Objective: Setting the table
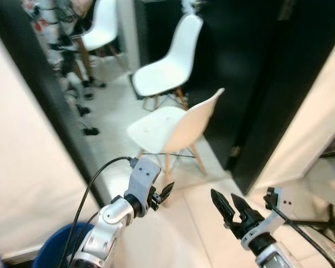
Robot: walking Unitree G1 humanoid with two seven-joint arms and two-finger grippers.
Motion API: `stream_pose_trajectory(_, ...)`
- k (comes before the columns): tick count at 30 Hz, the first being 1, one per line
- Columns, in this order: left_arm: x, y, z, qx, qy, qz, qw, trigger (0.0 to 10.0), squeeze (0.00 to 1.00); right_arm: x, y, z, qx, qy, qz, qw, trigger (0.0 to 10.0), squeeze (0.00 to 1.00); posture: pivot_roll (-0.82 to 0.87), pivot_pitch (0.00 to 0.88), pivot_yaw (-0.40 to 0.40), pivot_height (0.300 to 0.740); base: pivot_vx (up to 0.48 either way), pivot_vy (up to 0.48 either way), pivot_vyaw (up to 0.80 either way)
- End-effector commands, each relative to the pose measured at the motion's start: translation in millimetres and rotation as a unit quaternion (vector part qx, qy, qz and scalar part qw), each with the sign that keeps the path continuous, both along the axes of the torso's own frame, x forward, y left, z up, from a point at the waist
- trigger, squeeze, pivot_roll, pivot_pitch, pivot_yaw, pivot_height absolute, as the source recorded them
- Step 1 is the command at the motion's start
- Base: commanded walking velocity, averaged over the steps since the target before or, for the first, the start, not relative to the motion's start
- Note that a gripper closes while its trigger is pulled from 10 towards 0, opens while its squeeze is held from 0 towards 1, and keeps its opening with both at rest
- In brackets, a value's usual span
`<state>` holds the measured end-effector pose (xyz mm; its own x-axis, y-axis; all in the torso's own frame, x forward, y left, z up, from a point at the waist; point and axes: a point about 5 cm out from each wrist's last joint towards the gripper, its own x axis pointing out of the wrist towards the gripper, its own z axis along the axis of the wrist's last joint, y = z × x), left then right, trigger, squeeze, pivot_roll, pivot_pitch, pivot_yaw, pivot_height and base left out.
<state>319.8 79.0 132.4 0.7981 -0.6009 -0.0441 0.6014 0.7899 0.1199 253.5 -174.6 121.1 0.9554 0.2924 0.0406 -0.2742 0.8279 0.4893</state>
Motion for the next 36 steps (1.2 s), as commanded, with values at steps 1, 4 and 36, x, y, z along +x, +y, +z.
stream_pose_trajectory(1, -1.7, 0.8, -6.5, 0.003, 0.011, 0.000, 1.000, 10.0, 0.00, -2.4, -2.3, -5.1, -0.002, 0.008, -0.005, 1.000, 10.0, 0.00, -0.08, 0.119, 0.128, 0.740, 0.000, 0.000, 0.00)
stream_pose_trajectory(4, -1.6, 0.0, -5.9, 0.002, 0.012, -0.002, 1.000, 10.0, 0.00, -2.2, -2.5, -5.1, -0.003, 0.008, -0.004, 1.000, 10.0, 0.00, -0.08, 0.119, 0.128, 0.740, 0.000, 0.000, 0.00)
stream_pose_trajectory(36, -1.7, -2.4, -7.1, 0.000, 0.016, -0.004, 1.000, 10.0, 0.00, -3.5, -1.2, -7.5, -0.008, 0.015, 0.007, 1.000, 10.0, 0.00, -0.08, 0.118, 0.128, 0.740, 0.000, 0.000, -0.60)
